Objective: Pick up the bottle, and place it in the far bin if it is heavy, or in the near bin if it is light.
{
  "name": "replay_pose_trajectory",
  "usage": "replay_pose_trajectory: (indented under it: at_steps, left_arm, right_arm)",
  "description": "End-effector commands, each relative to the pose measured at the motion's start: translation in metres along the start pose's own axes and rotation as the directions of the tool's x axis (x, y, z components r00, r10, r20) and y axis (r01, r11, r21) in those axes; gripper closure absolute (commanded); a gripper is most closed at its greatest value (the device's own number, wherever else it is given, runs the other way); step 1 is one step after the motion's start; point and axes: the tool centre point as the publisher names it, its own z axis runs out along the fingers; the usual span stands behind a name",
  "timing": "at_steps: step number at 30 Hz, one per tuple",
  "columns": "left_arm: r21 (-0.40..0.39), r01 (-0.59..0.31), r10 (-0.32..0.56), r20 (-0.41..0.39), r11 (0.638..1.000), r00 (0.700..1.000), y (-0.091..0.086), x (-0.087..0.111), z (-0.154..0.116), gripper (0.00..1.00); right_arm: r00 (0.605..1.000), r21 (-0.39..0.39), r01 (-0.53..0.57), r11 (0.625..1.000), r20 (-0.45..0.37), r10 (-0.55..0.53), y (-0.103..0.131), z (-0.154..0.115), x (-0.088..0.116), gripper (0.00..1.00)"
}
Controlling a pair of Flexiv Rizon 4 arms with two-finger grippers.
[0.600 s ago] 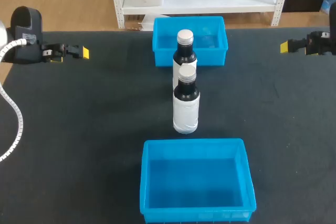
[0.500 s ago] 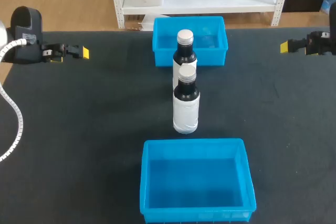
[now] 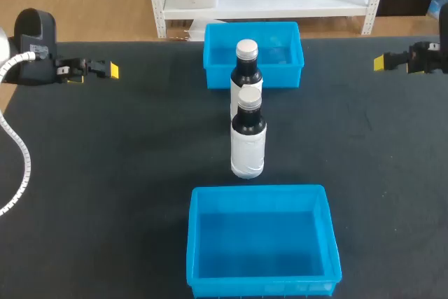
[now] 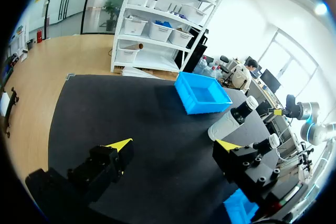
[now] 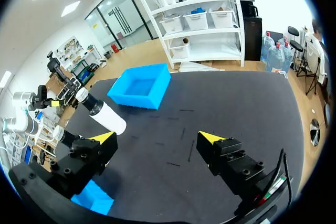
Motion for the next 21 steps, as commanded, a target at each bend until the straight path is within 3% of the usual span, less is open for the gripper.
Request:
replay_pose_trajectory:
  at_steps: [1,7,11,14,15,21]
  left_arm:
    - [0.0,0.0,0.0,0.0,1.0,1.0,0.0,0.0,0.0,0.0]
    - [0.0,0.0,0.0,0.0,1.0,1.0,0.0,0.0,0.0,0.0]
    - [0.0,0.0,0.0,0.0,1.0,1.0,0.0,0.0,0.0,0.0]
    - [0.0,0.0,0.0,0.0,1.0,1.0,0.0,0.0,0.0,0.0]
    - [0.0,0.0,0.0,0.0,1.0,1.0,0.0,0.0,0.0,0.0]
    - [0.0,0.0,0.0,0.0,1.0,1.0,0.0,0.0,0.0,0.0]
  right_arm:
    - [0.998,-0.01,0.06,0.998,0.012,-0.06,-0.005,0.002,-0.008,0.0]
    - [0.981,-0.103,0.191,0.976,0.0,-0.192,-0.022,0.002,-0.031,0.0]
    - [0.953,-0.225,0.298,0.928,0.021,-0.301,-0.026,0.0,-0.044,0.0]
    - [0.914,-0.353,0.394,0.849,0.054,-0.402,-0.025,-0.002,-0.052,0.0]
    - [0.905,-0.368,0.412,0.833,0.061,-0.421,-0.025,-0.002,-0.053,0.0]
    - [0.819,-0.531,0.537,0.655,0.142,-0.556,-0.023,-0.002,-0.06,0.0]
